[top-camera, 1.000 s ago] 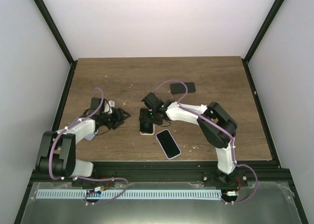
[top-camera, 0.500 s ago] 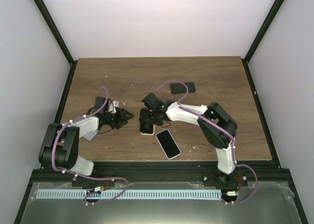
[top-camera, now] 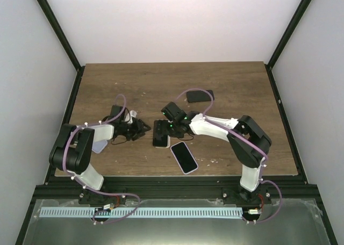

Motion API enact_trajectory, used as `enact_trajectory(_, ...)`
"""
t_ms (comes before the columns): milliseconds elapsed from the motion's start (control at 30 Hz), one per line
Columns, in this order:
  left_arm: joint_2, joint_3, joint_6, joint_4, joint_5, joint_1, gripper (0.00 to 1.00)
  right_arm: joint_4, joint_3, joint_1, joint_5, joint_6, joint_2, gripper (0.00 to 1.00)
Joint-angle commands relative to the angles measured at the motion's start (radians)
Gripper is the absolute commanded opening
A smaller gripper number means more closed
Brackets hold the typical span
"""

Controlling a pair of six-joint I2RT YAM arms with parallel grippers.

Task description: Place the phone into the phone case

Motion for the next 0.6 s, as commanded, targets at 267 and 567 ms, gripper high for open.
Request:
enact_trajectory(267,0.018,0.013,0.011,0.052,0.029,-0.051,0.41,0.206,-0.222,-0.091,-0.162,-0.112,-0.120,0.49)
enact_trajectory(567,-0.007,-0.003,0.028,-0.009,-0.006,-0.080,0.39,0.244,-0.253,-0.101,-0.189,-0.126,-0.097,0.33)
